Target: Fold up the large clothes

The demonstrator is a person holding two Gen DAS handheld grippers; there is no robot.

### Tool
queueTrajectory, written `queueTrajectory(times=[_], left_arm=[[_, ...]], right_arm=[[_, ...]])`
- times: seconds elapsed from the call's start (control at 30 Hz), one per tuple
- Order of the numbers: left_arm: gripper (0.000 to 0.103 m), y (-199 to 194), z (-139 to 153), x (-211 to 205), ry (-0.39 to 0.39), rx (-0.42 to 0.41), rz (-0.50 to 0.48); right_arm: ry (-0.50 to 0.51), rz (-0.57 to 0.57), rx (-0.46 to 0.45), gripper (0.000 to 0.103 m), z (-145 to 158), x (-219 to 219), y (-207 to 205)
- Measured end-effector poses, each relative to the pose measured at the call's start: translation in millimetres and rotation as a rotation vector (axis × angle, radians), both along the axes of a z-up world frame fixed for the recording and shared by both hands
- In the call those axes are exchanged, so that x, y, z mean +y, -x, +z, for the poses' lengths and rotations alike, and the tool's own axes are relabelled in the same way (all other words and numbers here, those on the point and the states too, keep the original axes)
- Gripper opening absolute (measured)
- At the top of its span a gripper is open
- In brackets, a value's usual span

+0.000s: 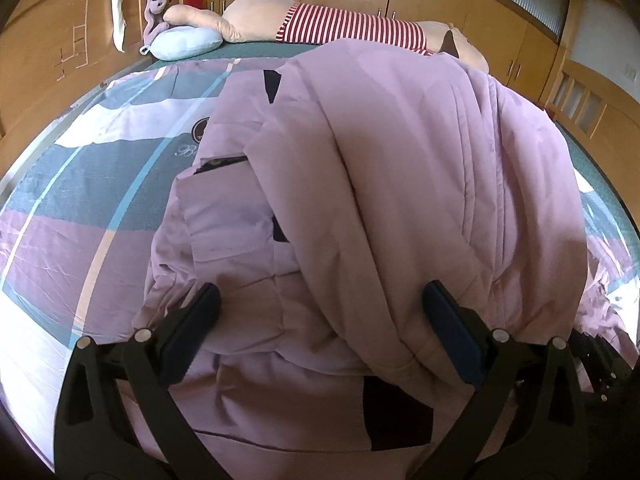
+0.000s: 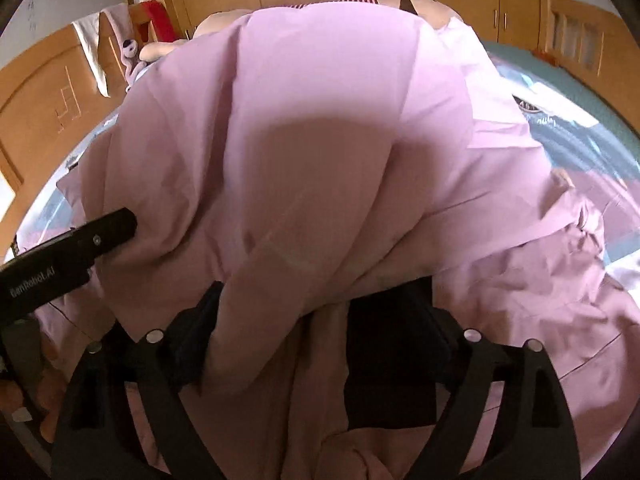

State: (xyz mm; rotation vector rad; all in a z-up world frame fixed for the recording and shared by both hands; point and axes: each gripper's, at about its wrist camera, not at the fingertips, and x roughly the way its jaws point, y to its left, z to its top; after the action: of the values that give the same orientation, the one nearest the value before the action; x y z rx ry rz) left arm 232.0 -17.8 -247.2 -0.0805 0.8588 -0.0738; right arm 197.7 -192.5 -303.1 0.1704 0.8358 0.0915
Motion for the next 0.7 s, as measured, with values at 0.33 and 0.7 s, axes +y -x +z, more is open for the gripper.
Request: queueTrajectory(times=[0.33, 0.7], left_arm=[[0.101, 9, 1, -27, 0.007, -0.029, -0.115], [0.101, -5, -11, -21, 0.010, 0.014, -0.127]], right_arm=[[0.007, -0.002, -0.019, 0.090, 0, -1, 6], [0.107, -0.121, -0.162, 0.091, 30, -15, 35]])
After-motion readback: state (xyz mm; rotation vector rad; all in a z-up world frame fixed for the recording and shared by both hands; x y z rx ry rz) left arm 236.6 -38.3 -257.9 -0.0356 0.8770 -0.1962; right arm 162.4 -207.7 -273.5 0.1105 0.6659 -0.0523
